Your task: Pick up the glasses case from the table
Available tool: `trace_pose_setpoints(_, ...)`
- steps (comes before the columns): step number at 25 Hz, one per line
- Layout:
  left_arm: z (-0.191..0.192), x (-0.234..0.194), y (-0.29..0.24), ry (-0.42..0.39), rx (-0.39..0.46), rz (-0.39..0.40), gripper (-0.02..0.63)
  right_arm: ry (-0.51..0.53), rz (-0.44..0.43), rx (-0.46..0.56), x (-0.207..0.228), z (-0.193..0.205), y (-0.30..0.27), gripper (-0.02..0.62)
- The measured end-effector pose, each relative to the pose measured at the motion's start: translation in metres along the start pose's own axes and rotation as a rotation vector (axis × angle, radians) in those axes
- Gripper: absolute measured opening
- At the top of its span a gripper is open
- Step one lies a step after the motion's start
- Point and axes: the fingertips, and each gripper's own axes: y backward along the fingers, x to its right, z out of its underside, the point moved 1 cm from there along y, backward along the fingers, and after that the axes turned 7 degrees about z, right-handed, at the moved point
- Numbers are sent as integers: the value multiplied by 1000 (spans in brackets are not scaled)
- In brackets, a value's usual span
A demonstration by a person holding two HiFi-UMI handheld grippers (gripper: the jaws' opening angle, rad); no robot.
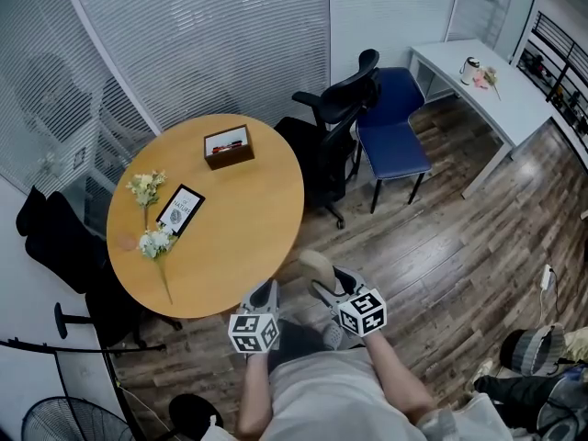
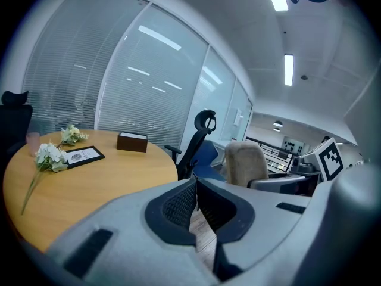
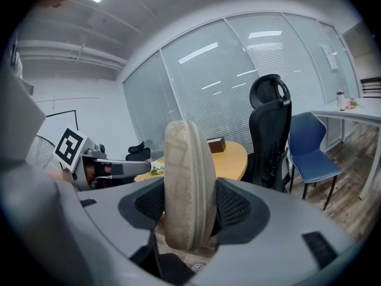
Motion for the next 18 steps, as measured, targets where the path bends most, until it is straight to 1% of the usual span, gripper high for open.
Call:
trace_pose_setpoints(5, 3, 0, 2, -3, -3, -5, 11, -11, -27, 16, -3, 0, 1, 242)
trace_pose_setpoints(11, 5, -1, 6, 1, -4, -6, 11, -22, -32, 27, -6, 0, 5, 242)
trace_pose_setpoints(18, 1, 7, 0, -18, -13, 19, 11, -34, -19, 40, -1, -2, 9, 242)
